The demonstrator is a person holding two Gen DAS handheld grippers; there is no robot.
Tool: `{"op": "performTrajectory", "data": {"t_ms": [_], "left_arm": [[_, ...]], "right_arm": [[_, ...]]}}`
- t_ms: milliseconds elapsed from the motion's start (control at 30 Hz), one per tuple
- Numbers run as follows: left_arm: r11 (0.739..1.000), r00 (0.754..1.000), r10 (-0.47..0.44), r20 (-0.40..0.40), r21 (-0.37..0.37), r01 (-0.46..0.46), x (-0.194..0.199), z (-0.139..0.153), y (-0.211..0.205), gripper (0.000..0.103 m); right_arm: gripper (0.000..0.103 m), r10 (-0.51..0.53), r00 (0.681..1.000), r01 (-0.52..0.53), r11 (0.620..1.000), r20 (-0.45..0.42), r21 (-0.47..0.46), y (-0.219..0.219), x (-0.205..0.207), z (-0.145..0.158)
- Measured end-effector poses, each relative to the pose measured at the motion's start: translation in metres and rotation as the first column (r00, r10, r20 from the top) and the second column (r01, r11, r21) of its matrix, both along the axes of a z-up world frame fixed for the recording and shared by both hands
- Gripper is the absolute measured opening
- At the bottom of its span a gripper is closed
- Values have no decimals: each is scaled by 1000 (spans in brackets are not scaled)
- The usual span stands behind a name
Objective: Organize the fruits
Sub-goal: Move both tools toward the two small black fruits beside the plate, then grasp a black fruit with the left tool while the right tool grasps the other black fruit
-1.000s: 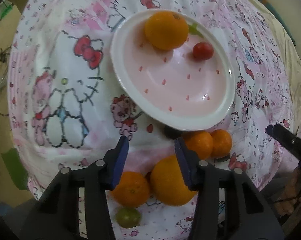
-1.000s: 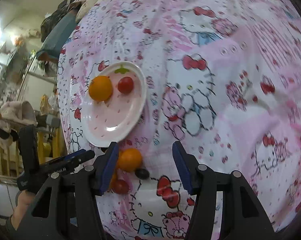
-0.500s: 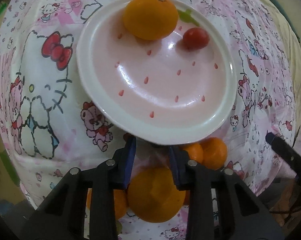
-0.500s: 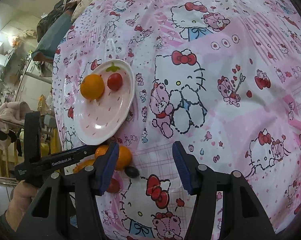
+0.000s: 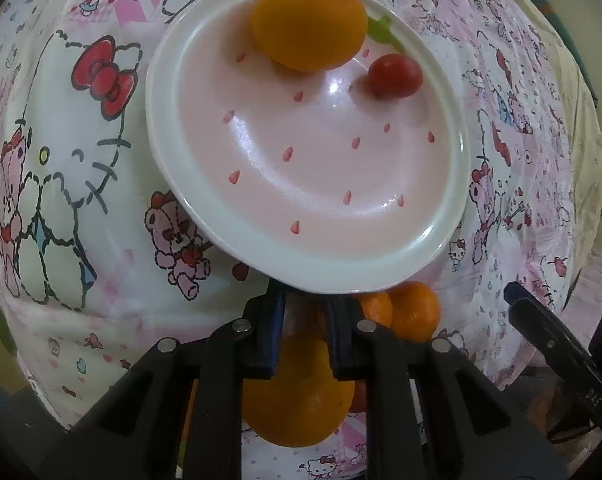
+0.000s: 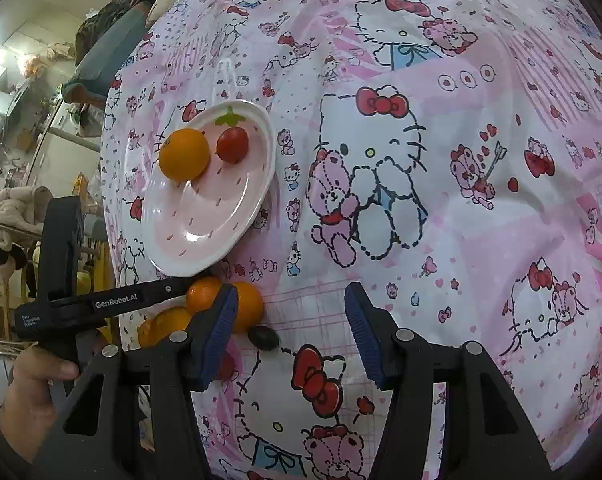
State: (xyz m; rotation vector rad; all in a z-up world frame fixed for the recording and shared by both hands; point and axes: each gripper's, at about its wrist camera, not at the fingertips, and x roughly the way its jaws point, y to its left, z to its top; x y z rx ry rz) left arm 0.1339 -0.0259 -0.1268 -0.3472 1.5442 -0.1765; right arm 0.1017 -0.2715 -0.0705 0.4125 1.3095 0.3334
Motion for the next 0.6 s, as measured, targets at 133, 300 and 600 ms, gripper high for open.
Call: {"op": "performTrajectory", "data": {"t_ms": [133, 300, 600], "left_arm": [[999, 999, -4, 34, 32, 3, -4, 10, 7, 14], [999, 998, 10, 57, 41, -12, -13, 21, 22, 14], [998, 995, 37, 95, 52, -43, -32, 34, 55, 14]], "right_arm": [[58, 19, 1000, -18, 1000, 9, -3, 5, 1, 2], [58, 57, 998, -56, 998, -29, 11, 12, -2, -7], [45, 212, 974, -218, 973, -76, -81, 51, -13, -27]]}}
